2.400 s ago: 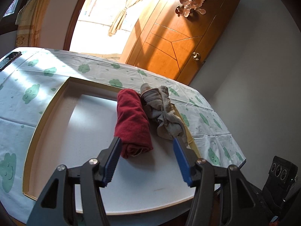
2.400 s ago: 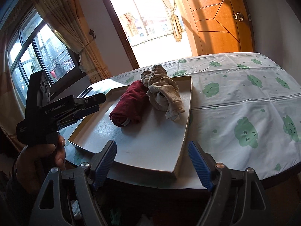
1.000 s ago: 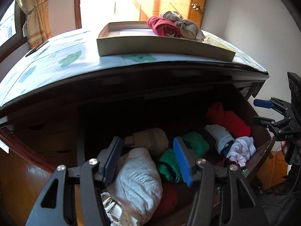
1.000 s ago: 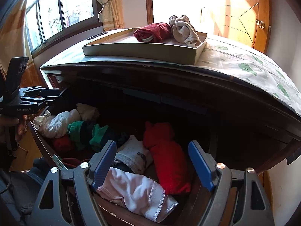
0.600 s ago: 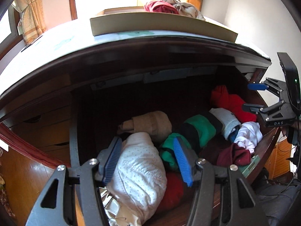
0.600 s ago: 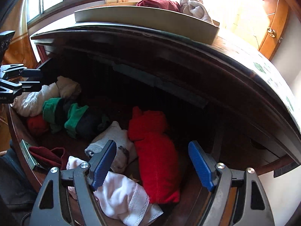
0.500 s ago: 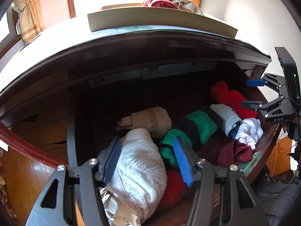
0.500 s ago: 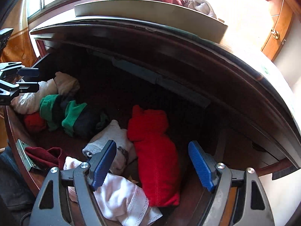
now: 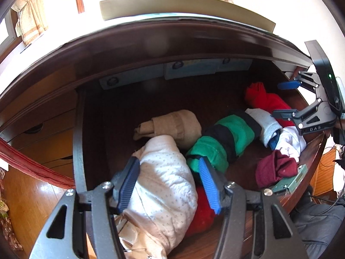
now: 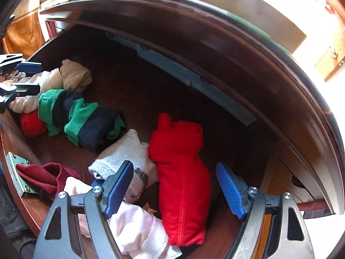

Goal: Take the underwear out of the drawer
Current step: 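Grasp the bright red garment with the right tool while the left tool grasps the white dotted garment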

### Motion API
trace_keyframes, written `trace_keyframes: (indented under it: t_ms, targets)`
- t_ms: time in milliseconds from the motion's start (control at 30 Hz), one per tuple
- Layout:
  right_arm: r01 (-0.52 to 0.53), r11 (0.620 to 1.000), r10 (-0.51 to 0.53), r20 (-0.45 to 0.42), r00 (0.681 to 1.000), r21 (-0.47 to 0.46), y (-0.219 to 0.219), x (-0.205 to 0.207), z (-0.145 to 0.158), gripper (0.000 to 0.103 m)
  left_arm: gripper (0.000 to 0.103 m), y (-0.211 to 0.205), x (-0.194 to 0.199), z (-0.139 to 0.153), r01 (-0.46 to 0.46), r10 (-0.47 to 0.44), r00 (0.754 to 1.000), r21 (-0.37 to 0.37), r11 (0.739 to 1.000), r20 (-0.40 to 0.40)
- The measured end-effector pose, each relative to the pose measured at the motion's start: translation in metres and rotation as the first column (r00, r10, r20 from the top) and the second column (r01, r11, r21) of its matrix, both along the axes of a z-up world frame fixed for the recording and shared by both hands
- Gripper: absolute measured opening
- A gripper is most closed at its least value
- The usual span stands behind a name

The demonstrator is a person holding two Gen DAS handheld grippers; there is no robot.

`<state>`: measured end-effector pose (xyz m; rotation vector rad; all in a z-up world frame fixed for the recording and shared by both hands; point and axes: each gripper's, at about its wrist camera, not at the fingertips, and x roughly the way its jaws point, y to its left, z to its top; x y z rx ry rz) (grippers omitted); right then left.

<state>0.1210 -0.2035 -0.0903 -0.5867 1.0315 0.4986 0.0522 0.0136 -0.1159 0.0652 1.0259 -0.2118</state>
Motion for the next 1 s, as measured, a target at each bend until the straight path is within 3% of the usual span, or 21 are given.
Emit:
trace_keyframes:
  t_ms: [167,467,767,1000]
  targets:
    - [0.002,1.0,-0.002,-0.047,0.999,0.0,0.003,0.007,-0.006,0.071,0.058,0.005,0.002,-0.002,0.012,-0.011,1.0,0.023,1.0,-0.023]
    - [0.018,1.0,-0.017,-0.091,0.996,0.004,0.0,0.023,-0.009,0.07,0.062,0.003,0.005,-0.006,0.04,-0.037,0.998,0.064,0.997,-0.05]
    - [0.02,1.0,-0.019,-0.059,0.998,0.013,0.009,0.03,-0.011,0.066,0.065,0.001,0.006,-0.009,0.06,-0.056,0.996,0.064,0.996,-0.072]
    - [-0.014,0.996,0.006,-0.103,0.995,-0.083,0.021,0.034,-0.025,0.063,0.07,-0.006,0.009,-0.012,0.087,-0.079,0.992,0.081,0.993,-0.094]
